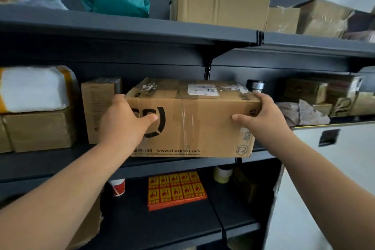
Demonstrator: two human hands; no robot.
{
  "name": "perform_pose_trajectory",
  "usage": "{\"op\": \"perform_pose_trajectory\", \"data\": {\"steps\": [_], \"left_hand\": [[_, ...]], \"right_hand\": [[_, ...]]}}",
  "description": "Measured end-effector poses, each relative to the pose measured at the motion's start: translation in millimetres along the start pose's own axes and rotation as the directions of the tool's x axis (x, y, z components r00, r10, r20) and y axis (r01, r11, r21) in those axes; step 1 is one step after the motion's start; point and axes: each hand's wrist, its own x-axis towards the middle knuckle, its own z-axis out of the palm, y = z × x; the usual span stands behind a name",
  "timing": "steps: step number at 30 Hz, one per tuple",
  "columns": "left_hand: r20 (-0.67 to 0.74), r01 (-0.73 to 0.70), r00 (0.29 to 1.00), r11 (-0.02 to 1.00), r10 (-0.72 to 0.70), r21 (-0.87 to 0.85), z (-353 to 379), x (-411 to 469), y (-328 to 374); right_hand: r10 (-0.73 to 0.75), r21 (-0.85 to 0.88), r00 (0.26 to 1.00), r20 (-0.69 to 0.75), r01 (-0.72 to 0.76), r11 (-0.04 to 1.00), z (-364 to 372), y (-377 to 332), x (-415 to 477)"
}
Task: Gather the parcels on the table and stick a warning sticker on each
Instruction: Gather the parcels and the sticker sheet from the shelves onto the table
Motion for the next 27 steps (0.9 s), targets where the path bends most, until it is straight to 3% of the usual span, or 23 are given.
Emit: {"op": "perform_pose_trajectory", "data": {"steps": [7,18,27], "left_hand": [[0.022,-0.071,0.997,0.995,0.072,-0.068,-25,-67,46],[0.105,-0.201,0.971,0.97,0.216,-0.134,-15,-196,163],[0.348,-0.242,0.874,0.925,0.339,-0.295,71,-286,245]], "right_hand": [[-0.034,0.004,0.998,-0.05,0.034,0.999,-74,1,-59],[0.06,-0.024,0.982,-0.179,-0.065,0.998,-246,38,-169],[0.265,-0.081,0.903,-0.338,-0.309,0.948,-364,108,-243]]}}
